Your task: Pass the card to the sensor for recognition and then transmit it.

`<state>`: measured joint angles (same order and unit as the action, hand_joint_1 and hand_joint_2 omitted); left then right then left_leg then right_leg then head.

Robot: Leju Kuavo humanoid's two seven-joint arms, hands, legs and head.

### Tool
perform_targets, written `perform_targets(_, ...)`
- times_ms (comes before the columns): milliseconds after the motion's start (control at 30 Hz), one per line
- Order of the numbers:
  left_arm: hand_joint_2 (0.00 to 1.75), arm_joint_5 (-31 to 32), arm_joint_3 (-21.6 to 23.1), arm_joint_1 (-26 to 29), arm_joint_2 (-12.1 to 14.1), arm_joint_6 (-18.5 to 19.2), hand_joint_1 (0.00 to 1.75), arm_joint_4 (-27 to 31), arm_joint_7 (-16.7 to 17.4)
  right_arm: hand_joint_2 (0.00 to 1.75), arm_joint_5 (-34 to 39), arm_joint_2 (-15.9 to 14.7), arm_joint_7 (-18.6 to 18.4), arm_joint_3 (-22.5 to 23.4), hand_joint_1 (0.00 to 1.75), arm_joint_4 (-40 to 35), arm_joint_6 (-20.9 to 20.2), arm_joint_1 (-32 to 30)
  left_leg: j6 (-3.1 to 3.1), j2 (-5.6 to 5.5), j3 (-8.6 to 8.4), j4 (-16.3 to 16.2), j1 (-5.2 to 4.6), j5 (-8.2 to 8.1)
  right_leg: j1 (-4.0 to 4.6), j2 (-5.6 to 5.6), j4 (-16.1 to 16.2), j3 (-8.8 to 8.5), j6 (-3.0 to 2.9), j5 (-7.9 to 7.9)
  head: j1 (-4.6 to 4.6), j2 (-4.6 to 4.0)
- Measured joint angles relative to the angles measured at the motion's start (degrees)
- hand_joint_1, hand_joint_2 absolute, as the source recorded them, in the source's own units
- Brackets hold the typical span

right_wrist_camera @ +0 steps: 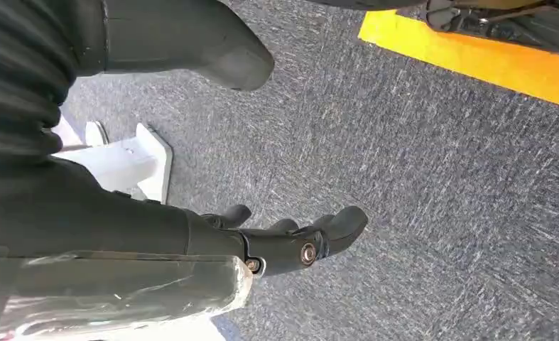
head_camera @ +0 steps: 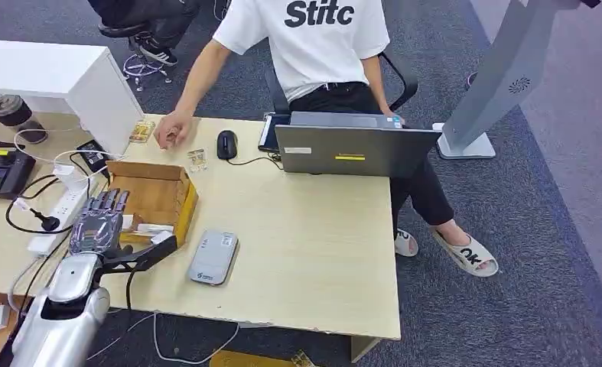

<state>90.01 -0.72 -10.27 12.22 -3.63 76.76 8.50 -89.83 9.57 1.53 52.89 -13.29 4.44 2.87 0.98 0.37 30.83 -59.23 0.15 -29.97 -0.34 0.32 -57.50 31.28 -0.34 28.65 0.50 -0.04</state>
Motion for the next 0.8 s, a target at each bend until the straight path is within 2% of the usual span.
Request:
perform_targets(267,1.75,0.02,0.28,-0.21,-0.74,-0.15,0.00,-0.94,-0.28,1.75,0.00,-0.11,0.00,0.00,0.00,0.00,0.00,0.01,0.00,0.00,0.00,0.00,0.00,0.00,0.00,0.00,0.00,0.00,0.00,0.00,-0.02,0.00)
perform_targets(800,1.75,0.00,0.46,-0.67,-2.08,-2.91,0.00,-1.88,-6.38,1.75,0.00,-0.20,0.24,-0.48,0.00,0.02,0.07,0.00,0.00,-0.01,0.00,0.00,0.00,0.00,0.00,0.00,0.00,0.00,0.00,0.00,-0.02,0.00)
